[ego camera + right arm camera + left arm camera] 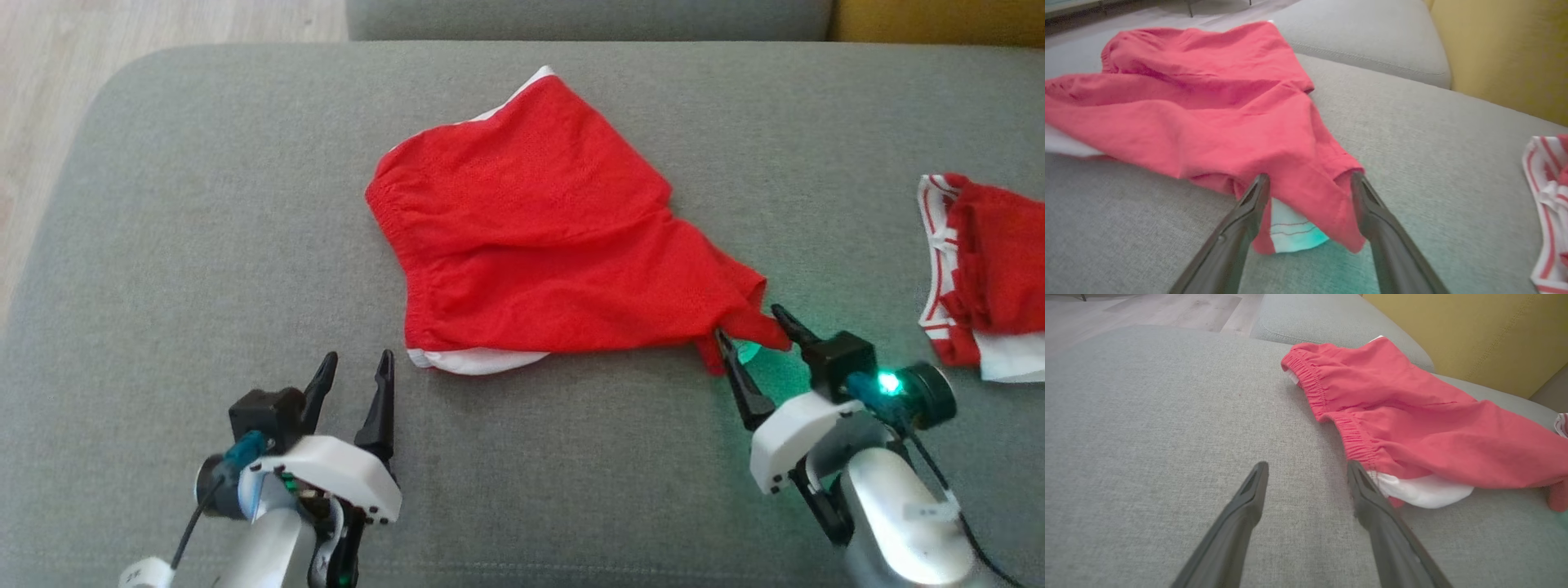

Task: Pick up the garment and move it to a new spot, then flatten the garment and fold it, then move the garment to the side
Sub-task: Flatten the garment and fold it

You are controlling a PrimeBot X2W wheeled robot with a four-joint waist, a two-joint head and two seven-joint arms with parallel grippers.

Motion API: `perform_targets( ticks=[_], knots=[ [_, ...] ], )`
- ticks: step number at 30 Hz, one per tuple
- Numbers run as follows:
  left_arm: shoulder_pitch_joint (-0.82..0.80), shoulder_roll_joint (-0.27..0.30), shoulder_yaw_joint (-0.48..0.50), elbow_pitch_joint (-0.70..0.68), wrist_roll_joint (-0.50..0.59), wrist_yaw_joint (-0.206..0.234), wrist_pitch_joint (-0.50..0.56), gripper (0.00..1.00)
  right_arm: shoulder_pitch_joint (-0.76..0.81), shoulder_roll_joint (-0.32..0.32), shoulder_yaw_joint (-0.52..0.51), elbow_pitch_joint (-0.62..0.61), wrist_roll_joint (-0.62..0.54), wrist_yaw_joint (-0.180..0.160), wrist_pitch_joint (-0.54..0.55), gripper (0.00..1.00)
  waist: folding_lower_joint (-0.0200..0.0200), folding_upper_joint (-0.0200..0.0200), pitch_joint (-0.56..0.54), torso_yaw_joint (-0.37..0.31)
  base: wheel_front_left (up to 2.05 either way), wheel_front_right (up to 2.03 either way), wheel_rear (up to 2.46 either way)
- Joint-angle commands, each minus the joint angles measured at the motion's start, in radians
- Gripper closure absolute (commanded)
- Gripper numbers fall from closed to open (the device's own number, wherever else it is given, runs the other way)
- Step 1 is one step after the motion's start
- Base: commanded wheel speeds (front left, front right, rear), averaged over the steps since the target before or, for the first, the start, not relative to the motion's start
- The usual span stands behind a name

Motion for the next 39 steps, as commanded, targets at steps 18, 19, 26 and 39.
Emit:
perform_targets(
  ticks=[18, 19, 26, 39],
  knots=[
    [-0.078, -0.011, 0.049, -0.007, 0.023, -0.022, -0.012, 0.00, -0.143, -0.087, 0.178, 0.067, 0.108, 0.002, 0.027, 1.00, 0.0000, 0.0000, 0.033, 0.027, 0.00, 0.00, 0.00],
    [-0.079, -0.011, 0.050, -0.006, 0.024, -0.023, -0.012, 0.00, -0.150, -0.089, 0.182, 0.064, 0.125, 0.002, 0.026, 1.00, 0.0000, 0.0000, 0.034, 0.028, 0.00, 0.00, 0.00],
    [-0.082, -0.014, 0.046, 0.006, 0.025, -0.030, -0.012, 0.00, -0.192, -0.158, 0.261, -0.009, 0.255, 0.002, 0.108, 1.00, 0.0000, 0.0000, 0.029, 0.043, 0.00, 0.00, 0.00],
    [-0.063, -0.015, 0.031, 0.023, 0.008, -0.029, -0.012, 0.00, -0.161, -0.482, 0.498, -0.370, 0.540, 0.002, 0.473, 1.00, 0.0000, 0.0000, -0.004, 0.053, 0.00, 0.00, 0.00]
  ],
)
